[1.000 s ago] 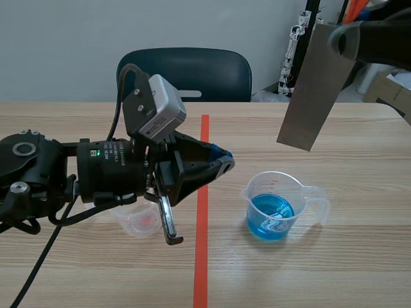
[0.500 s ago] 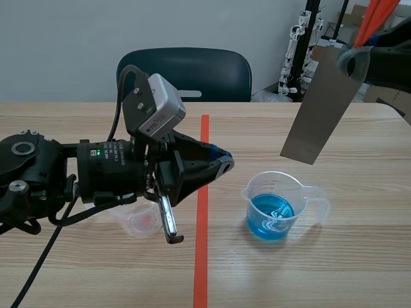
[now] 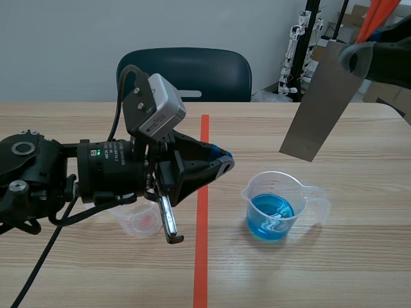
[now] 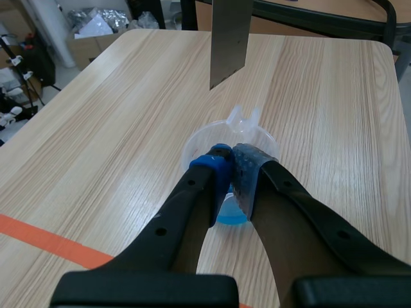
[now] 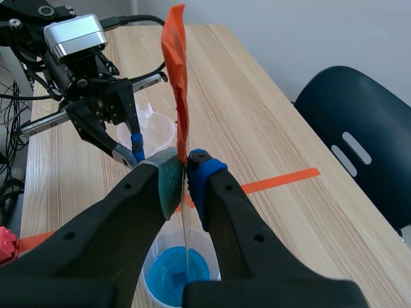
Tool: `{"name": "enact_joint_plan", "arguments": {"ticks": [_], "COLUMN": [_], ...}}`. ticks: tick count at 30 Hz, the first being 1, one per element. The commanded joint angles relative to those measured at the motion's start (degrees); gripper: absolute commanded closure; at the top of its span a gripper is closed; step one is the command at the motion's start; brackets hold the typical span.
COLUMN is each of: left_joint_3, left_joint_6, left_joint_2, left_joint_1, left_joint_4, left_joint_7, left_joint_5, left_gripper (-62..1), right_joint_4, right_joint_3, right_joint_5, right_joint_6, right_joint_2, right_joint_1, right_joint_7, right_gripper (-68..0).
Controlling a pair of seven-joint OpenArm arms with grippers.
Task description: Do the redox reaction experiment. move the plate over the blue solution
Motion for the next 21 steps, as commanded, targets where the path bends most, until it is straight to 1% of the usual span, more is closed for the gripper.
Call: {"name": "enact_joint_plan", "arguments": {"ticks": [1,21], "left_joint_3": [-0.04,-0.04], "left_joint_6": [0.31,0.33], "left_joint_2": [0.31,0.31], "left_joint_1": [-0.02,-0.02], "left_joint_4": [0.42,0.42], "left_joint_7": [-0.79,-0.79], "left_joint_5": [-0.79,-0.79], "left_gripper": [-2.7,-2.7], "right_joint_4": [0.13,0.13], "right_joint_3": [0.55,0.55], "right_joint_5": [0.83,0.83], "right_joint_6": [0.48,0.48], "right_joint_2": [0.28,0.28], "right_joint_1": [0.85,0.85], "right_joint_7": [0.87,1.44], "right_gripper": [-0.6,-0.6]}}
